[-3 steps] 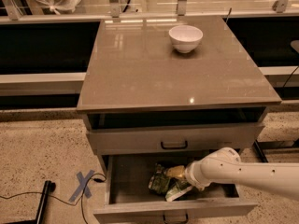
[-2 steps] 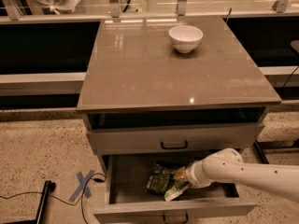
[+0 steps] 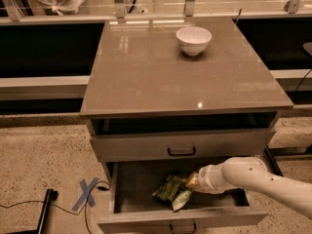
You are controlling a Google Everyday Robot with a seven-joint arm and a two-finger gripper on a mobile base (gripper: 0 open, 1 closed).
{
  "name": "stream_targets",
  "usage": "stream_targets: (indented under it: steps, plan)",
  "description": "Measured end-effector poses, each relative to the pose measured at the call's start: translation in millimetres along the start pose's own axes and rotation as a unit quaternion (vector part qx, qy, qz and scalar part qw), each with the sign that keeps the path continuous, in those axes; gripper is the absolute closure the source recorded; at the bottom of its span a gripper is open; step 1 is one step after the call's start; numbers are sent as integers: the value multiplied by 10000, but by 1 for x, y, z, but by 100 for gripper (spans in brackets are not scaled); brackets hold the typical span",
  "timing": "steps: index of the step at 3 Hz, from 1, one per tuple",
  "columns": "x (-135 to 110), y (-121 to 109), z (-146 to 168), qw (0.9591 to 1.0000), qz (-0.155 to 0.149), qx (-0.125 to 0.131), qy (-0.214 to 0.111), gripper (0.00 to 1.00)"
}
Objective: Pick green jalapeno chip bag from middle drawer and place on counter
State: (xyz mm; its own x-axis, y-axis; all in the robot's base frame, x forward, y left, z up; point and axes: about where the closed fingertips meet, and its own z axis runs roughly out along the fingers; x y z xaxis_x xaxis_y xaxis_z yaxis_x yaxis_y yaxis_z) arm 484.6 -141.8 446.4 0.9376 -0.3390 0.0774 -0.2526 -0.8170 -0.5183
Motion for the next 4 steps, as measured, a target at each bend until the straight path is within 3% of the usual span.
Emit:
stream_targets:
  steps: [1,2,3,4]
  plan:
    - [-11,-33,-32,9946,185,987,-249,100]
    - [-25,-55,-85,9840,-210,1757,-187,100]
    - [-38,-56,-136,9753,-815,2049,158,100]
    - [-47,-67,-181,9627,-1501,2204,454,100]
